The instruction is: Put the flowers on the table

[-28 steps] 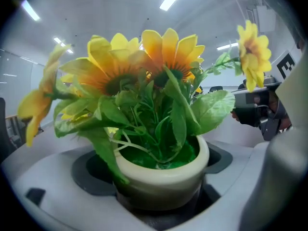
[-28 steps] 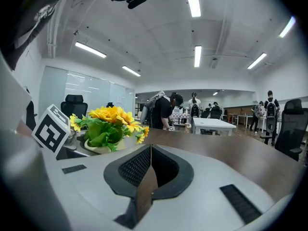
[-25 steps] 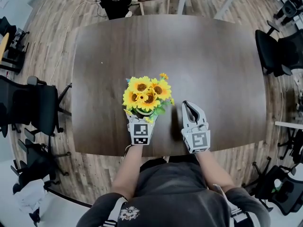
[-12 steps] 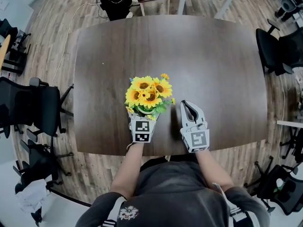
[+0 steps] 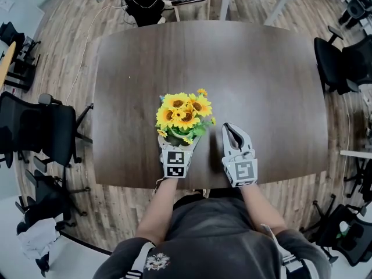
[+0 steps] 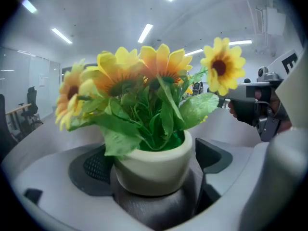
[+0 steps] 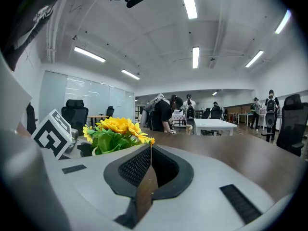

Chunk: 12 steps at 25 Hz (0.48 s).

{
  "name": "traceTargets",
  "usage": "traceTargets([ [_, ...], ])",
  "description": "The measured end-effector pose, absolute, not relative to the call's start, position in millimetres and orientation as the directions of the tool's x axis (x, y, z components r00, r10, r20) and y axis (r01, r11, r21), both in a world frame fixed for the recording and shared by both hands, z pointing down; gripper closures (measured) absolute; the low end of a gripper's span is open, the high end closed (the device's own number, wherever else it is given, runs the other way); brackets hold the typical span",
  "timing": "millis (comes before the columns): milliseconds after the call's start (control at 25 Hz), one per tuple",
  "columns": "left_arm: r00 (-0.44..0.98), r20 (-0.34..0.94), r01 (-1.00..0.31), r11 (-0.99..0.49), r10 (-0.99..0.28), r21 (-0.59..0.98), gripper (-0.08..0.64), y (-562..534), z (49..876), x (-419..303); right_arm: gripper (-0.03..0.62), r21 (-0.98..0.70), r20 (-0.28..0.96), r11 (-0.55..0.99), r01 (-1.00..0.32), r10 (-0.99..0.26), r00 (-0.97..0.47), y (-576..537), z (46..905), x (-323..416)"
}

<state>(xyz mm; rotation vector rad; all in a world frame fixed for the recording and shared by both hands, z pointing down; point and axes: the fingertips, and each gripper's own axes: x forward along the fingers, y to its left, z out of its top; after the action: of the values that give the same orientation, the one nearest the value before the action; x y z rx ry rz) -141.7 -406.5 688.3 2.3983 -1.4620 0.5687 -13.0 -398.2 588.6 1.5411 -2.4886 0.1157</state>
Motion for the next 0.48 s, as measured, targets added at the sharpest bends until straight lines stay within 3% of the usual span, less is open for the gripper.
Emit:
traceTargets([
  [400,0.411,0.431,-0.895,-0.445,-0.803,0.024,0.037,-353.9,667.7,-146.7,0.568,0.051,0.181,0.459,-0.887,-0.877,-0.444,-372.4,569.8,-24.7],
  [480,0.402,0.426,-0.897,-0.442,-0.810,0.004,0.071,-341.8,661.7,-150.6,0.568,0.058,0.174,0.456,-0.888,-0.881,-0.441,-363.6,565.1,-25.8],
])
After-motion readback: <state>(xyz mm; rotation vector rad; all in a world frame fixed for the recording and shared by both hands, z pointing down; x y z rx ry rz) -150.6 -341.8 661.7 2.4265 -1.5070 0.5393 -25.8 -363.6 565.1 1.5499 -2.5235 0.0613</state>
